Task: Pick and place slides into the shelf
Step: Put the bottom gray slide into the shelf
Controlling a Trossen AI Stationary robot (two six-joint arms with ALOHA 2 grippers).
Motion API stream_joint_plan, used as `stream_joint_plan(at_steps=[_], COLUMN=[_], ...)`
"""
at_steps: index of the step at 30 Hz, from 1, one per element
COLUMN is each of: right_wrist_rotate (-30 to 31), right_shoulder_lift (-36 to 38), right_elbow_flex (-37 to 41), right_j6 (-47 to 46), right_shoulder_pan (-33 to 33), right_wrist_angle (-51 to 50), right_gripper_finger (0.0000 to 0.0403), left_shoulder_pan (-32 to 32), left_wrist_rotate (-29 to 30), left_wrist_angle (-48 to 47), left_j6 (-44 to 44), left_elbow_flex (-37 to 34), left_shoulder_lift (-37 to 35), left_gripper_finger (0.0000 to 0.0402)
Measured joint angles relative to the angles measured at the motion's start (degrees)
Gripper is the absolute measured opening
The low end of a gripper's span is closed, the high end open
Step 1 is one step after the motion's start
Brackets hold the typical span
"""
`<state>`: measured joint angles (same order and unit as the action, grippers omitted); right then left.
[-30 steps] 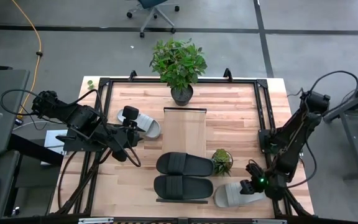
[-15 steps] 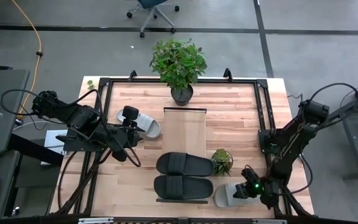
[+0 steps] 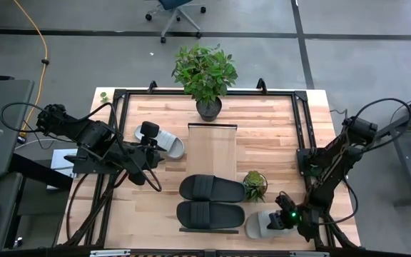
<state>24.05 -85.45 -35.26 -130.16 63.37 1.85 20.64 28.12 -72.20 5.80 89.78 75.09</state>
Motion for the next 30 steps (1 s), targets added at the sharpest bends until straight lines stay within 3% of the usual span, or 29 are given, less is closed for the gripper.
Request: stream_joint_plan(at_steps=[4,16,23,30], right_wrist_rotate=[-0.8,-0.2,0.0,7.8], right_shoulder_lift=[0.0,0.0,0.0,0.0], right_elbow_flex=[-2.1,-13.2,-22.6,-32.8], right_j6=[0.6,2.7,3.4,7.5], right_shoulder_pan=[0.9,1.9,2.0,1.9], right_wrist_angle=[-0.3,-5.1,-15.8,-27.2], right_gripper_finger=[0.0006,0.0003,0.0002,0.0001], left_shoulder_pan=[0.0,0.0,0.0,0.0], left_wrist_rotate=[0.0,0.0,0.0,0.0], left_wrist_angle=[-0.6,-1.3,-1.2,-1.1], left_j6=[0.5,1.6,1.6,1.6], left_elbow_flex=[0.0,0.0,0.0,0.0], left_shoulder_lift=[0.0,0.0,0.0,0.0], left_gripper_finger=[0.0117,0.0117,0.0117,0.0117])
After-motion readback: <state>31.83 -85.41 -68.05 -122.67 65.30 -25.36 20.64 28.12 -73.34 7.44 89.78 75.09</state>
